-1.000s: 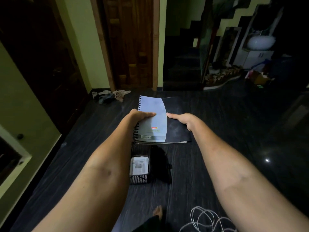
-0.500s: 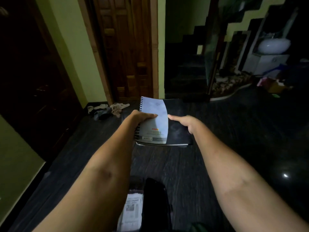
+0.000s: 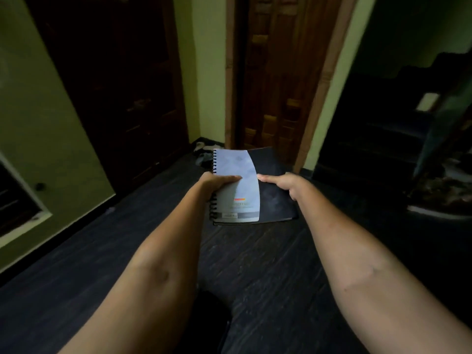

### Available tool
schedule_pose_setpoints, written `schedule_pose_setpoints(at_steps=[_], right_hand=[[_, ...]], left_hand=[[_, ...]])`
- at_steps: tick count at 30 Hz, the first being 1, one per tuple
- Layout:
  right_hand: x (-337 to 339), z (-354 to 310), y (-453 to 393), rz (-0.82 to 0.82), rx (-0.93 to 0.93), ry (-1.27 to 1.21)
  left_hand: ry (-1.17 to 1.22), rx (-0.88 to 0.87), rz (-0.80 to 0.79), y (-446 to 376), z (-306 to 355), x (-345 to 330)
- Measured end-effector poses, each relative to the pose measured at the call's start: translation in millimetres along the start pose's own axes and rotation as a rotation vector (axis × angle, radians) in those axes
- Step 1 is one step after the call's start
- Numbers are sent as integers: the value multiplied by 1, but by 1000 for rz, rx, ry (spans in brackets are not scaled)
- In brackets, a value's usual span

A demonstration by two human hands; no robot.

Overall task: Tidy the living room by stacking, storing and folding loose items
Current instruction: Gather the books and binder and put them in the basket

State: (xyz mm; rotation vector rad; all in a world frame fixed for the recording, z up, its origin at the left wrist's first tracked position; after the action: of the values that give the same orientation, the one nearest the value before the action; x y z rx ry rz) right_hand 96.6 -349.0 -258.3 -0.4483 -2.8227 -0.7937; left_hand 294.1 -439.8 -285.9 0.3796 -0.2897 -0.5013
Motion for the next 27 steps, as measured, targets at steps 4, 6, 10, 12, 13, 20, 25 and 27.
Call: schedule_pose_setpoints(at_steps=[4, 6, 10, 12, 13, 20, 25, 27], right_hand=[[-9, -29, -62, -229, 71, 174], [-20, -42, -85, -325, 109, 256], [-48, -75, -87, -655, 256, 390], [-65, -89, -88, -838, 314, 476], [-74, -95, -89, -919, 321, 509], [-135, -126, -91, -1301, 362, 783], [-181, -141, -90, -1528, 391, 1025], [-193, -143, -95, -1574, 383, 1086]], left_hand=[[320, -84, 100, 15, -1, 18], [512, -89, 132, 22, -5, 35], [682, -17, 21, 42, -27, 73], [728, -20, -17, 58, -33, 85], [739, -18, 3, 65, -35, 88], [756, 27, 285, 102, -33, 89], [625, 13, 401, 121, -26, 91], [526, 95, 538, 129, -25, 79]])
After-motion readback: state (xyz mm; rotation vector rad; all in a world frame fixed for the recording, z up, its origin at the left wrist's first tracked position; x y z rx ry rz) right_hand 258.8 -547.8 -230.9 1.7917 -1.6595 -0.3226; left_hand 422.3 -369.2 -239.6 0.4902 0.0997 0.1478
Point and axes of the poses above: each hand's wrist, its own y-axis away from the middle knuckle, its own x-axis out of the back of the hand, z = x × y, the point moved 2 cm from there along -y, towards the middle knuckle, and after that the axes turned 7 degrees about -z, right-handed, at the moved point
